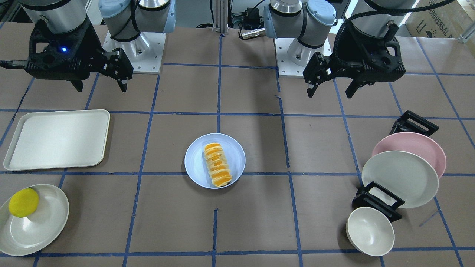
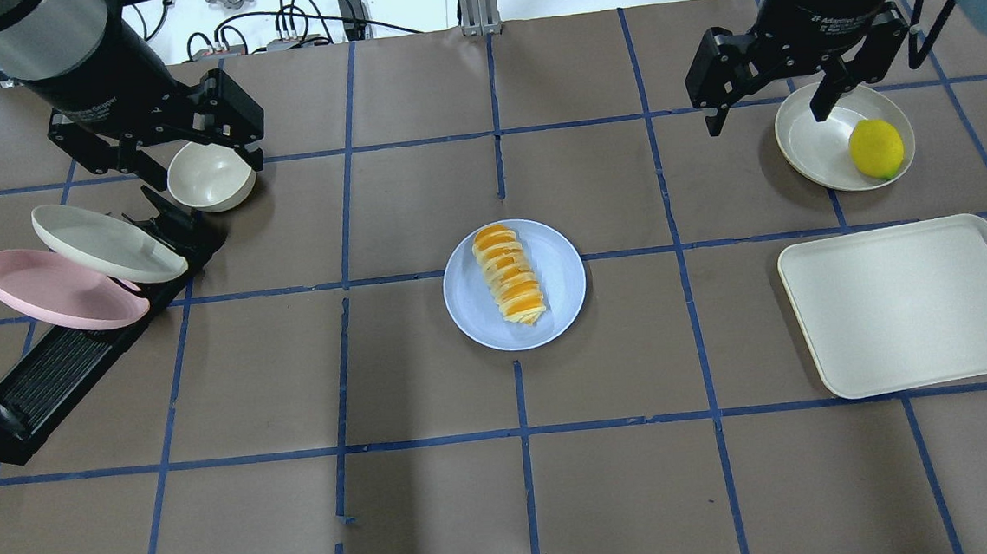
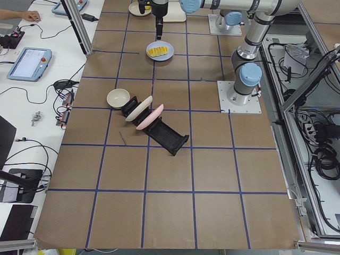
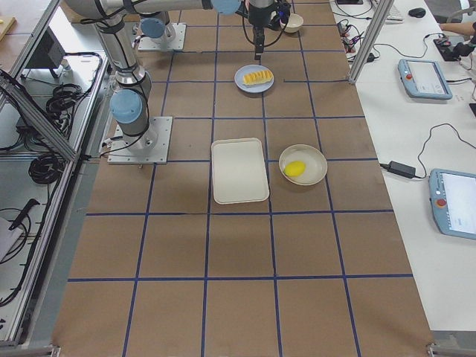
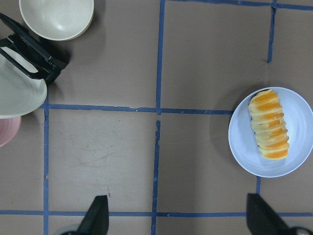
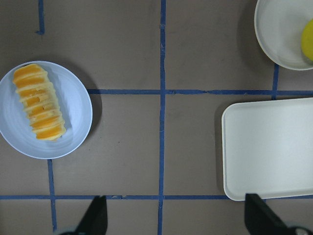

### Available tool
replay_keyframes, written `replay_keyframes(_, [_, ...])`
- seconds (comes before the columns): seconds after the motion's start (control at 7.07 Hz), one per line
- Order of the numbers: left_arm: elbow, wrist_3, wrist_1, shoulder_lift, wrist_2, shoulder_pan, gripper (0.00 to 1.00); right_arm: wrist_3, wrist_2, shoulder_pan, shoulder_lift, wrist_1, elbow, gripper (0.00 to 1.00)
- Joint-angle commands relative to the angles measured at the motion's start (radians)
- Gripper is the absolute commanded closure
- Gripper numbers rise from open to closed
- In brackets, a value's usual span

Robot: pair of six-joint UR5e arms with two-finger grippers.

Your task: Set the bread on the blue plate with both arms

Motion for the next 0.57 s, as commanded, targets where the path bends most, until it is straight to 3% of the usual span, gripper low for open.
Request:
replay_keyframes(0.0, [0.026, -0.004, 0.002, -0.011, -0.005, 0.002, 0.00, 0.001, 0.000, 0.000, 0.001, 0.000, 0.001, 0.00])
replay_keyframes(0.42, [0.010, 0.000, 0.002, -0.003, -0.006, 0.001, 0.00, -0.003, 0.000, 0.000, 0.001, 0.000, -0.002, 0.00])
